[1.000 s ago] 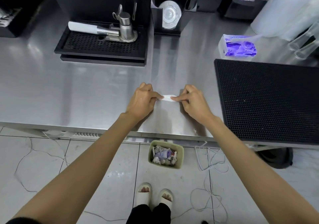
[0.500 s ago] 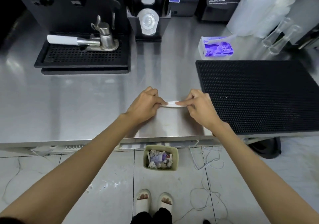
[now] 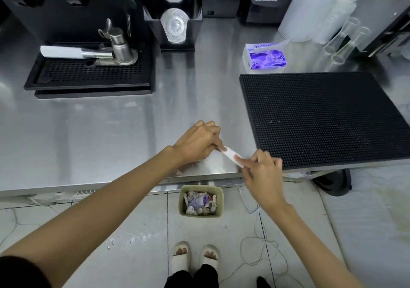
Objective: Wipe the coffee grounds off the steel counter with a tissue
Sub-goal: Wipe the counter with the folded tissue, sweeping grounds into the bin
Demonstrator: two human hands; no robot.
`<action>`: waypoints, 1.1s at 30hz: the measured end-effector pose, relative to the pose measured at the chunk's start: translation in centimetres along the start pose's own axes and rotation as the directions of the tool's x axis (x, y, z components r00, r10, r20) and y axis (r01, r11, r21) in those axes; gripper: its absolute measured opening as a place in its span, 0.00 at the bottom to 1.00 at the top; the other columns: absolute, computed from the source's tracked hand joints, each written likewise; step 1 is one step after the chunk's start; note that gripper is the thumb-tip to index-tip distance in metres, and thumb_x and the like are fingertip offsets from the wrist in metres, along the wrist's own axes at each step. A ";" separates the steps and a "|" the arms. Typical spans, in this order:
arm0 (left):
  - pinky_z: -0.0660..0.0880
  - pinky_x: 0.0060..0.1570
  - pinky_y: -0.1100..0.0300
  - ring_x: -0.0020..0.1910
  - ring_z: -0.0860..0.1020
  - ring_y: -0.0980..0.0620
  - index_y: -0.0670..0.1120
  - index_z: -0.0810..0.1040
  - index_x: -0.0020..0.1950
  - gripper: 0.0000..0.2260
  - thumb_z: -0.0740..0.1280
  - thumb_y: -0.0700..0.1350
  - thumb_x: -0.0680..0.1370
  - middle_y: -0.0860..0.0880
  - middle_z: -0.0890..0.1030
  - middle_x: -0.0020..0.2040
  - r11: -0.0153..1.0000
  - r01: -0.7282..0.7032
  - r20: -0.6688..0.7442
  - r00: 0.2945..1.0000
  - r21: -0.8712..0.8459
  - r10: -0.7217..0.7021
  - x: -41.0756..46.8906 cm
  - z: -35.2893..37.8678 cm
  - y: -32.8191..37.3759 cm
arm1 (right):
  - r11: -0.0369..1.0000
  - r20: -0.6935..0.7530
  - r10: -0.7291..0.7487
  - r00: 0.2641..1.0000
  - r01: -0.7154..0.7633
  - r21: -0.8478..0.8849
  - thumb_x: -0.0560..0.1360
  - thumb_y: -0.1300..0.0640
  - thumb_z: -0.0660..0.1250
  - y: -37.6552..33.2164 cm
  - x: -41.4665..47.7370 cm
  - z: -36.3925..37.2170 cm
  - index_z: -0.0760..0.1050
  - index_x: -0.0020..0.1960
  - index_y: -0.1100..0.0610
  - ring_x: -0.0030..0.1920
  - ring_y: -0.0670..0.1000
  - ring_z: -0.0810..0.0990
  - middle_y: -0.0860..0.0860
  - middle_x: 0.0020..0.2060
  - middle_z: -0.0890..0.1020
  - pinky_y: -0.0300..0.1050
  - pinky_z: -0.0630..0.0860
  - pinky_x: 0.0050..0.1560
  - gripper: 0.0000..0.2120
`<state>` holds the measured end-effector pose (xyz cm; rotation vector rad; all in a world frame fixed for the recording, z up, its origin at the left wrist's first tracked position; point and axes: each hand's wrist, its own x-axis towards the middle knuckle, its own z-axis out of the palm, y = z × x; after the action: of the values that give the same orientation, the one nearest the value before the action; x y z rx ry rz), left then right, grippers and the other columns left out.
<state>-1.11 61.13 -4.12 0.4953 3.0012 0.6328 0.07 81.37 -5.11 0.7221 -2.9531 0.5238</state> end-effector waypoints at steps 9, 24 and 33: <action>0.54 0.40 0.65 0.41 0.73 0.52 0.52 0.84 0.47 0.10 0.68 0.39 0.71 0.50 0.78 0.35 0.997 0.070 -0.070 0.995 0.016 -0.069 -5.9 -1.6 -3.4 | 0.988 0.111 -0.008 0.994 -0.009 0.157 0.68 0.63 0.71 -6.6 -0.5 2.1 0.82 0.51 0.51 0.37 0.53 0.77 0.52 0.34 0.77 0.48 0.71 0.43 0.13; 0.64 0.38 0.58 0.33 0.77 0.41 0.48 0.85 0.43 0.10 0.72 0.35 0.67 0.43 0.78 0.30 0.832 0.553 -0.363 0.766 -0.047 -0.530 -12.4 -1.4 -5.1 | 0.874 0.352 -0.469 0.810 0.367 0.320 0.75 0.63 0.63 -10.3 11.0 3.8 0.81 0.54 0.50 0.49 0.53 0.73 0.55 0.43 0.77 0.46 0.66 0.54 0.13; 0.75 0.36 0.54 0.35 0.77 0.40 0.42 0.85 0.44 0.11 0.69 0.30 0.68 0.40 0.78 0.32 0.816 0.534 -0.358 0.734 -0.221 -0.577 -11.9 1.3 0.9 | 0.836 0.354 -0.530 0.771 0.405 0.371 0.73 0.64 0.65 -6.5 8.5 2.8 0.82 0.51 0.50 0.43 0.46 0.69 0.54 0.39 0.77 0.40 0.60 0.48 0.13</action>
<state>10.55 58.68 -5.36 -0.6255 3.1900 0.9091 -4.43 71.27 -4.61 1.7830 -2.9041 0.8185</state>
